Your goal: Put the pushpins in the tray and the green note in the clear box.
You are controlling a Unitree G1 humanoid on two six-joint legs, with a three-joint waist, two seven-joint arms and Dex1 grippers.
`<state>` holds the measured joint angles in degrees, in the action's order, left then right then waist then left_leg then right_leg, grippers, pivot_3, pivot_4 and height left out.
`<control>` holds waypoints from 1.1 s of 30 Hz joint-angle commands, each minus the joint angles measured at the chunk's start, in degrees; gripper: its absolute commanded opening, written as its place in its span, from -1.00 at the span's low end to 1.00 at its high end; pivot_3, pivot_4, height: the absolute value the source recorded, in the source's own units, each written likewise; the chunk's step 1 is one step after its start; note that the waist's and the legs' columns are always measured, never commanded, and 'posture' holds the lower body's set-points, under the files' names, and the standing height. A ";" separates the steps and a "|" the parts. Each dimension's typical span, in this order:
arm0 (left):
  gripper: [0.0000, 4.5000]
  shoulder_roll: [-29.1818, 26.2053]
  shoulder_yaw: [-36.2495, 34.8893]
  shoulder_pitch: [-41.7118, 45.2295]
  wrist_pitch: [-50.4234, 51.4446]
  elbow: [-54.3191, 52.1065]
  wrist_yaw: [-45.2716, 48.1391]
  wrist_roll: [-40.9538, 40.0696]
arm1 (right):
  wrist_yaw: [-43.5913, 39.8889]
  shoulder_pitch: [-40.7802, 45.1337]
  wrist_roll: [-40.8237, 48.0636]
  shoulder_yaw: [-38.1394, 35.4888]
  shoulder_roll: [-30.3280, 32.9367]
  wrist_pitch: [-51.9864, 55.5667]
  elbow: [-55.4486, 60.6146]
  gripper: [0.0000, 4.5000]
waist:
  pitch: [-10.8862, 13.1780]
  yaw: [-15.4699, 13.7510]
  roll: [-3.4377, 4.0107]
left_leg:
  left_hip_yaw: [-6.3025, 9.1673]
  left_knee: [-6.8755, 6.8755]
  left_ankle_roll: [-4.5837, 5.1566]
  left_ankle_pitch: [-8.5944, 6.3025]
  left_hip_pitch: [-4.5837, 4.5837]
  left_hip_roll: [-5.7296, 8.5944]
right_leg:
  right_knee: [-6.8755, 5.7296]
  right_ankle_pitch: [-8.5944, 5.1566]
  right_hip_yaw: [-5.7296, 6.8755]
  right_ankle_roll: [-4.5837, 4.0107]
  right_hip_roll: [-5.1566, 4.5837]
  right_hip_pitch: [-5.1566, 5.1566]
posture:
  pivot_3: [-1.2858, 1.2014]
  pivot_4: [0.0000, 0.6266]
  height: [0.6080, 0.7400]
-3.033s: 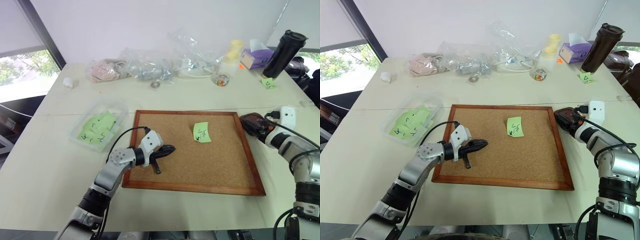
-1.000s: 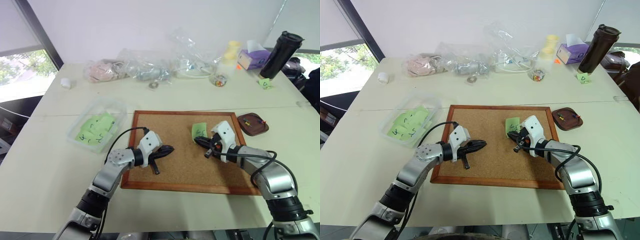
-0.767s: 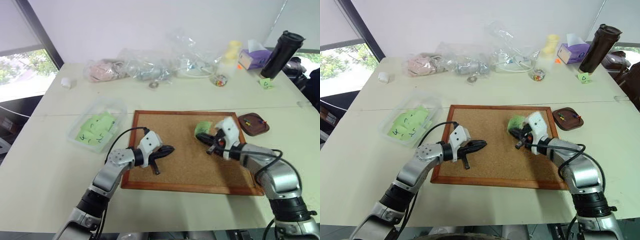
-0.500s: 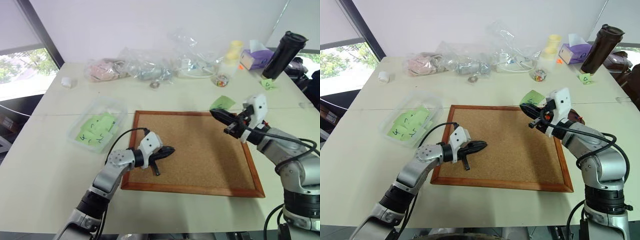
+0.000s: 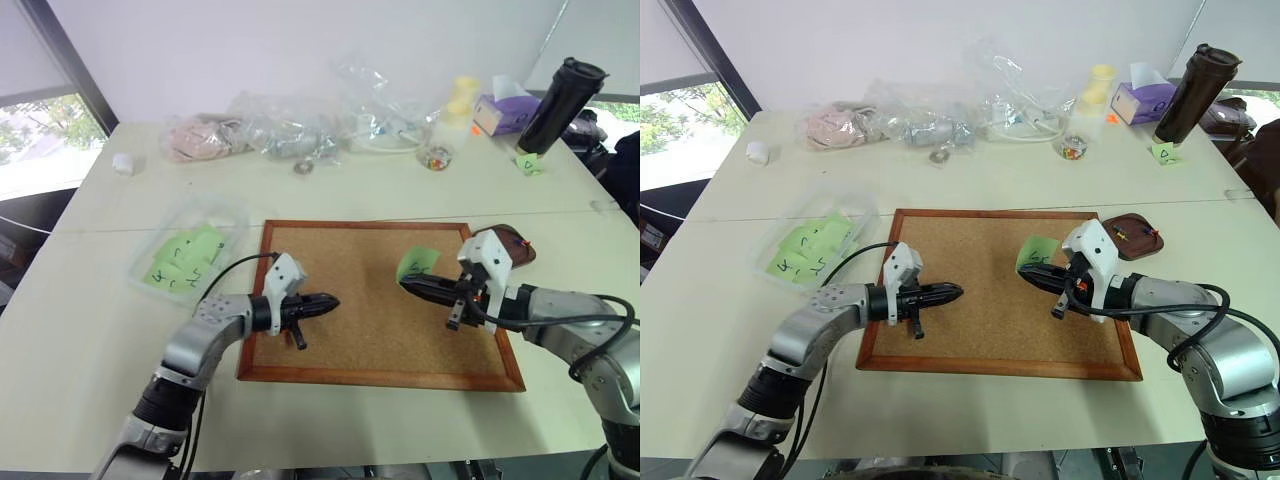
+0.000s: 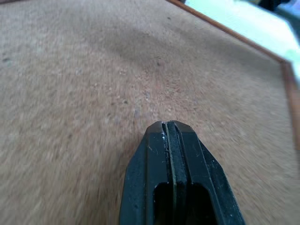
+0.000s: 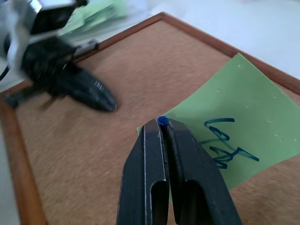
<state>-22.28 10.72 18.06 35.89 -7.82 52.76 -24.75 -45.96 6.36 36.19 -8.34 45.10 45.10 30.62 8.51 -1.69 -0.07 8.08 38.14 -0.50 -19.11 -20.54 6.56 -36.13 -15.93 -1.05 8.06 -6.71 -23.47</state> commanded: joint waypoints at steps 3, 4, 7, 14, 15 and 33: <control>-0.14 -2.94 -10.88 7.13 10.60 -4.84 1.45 -14.28 | -3.39 1.55 -1.95 2.91 3.33 -3.62 3.17 -1.00 | 0.26 -0.40 -0.08 | 0.00 0.01 -0.01 0.00 -0.04 0.00 | 0.01 0.00 0.02 0.00 -0.01 -0.03 | 0.03 -0.52 1.00; 0.09 -2.57 -11.57 8.48 11.88 -4.49 0.87 -15.62 | -3.62 1.77 -2.35 3.44 3.52 -4.10 3.11 -1.00 | 0.28 -0.60 -0.10 | 0.00 0.02 -0.01 0.00 -0.05 0.02 | 0.01 0.00 0.02 0.00 -0.03 -0.04 | 0.03 -0.52 1.00; 0.30 -0.87 -11.39 12.67 14.11 -1.73 0.00 -17.16 | -4.19 2.43 -3.08 4.88 3.80 -4.92 3.21 -1.00 | 0.29 -0.62 -0.14 | 0.03 0.03 0.00 0.00 -0.05 0.10 | 0.04 0.00 0.10 0.00 -0.05 0.02 | 0.03 -0.52 1.00; 0.30 3.65 -2.15 18.19 10.54 5.73 1.65 -11.27 | -5.19 4.36 -5.22 6.83 4.66 -6.40 3.28 -1.00 | 0.40 -0.53 -0.29 | 0.01 0.01 -0.01 0.00 -0.06 0.10 | 0.03 0.01 0.10 0.01 -0.03 -0.03 | 0.03 -0.52 1.00; 0.30 4.07 -1.40 18.46 10.01 6.51 1.85 -10.61 | -5.20 4.59 -5.29 7.01 4.63 -6.37 3.28 -1.00 | 0.41 -0.53 -0.32 | 0.01 0.02 -0.01 0.00 -0.06 0.10 | 0.03 0.01 0.10 0.01 -0.04 -0.02 | 0.03 -0.52 1.00; 0.07 10.66 3.27 18.42 6.60 12.78 1.48 -5.23 | -5.23 6.64 -6.90 10.07 5.36 -5.99 5.39 -1.00 | 0.49 -0.56 -0.44 | 0.00 0.04 -0.01 0.00 -0.11 0.09 | 0.02 0.01 0.10 0.01 -0.05 -0.07 | 0.03 -0.52 1.00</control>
<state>-12.20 13.72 35.78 43.22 5.07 54.43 -30.38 -51.10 11.93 29.43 2.02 49.99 39.68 33.61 9.01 -2.24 -0.50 8.08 38.19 -0.51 -19.10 -20.65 6.66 -36.10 -15.92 -0.96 8.06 -6.76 -23.54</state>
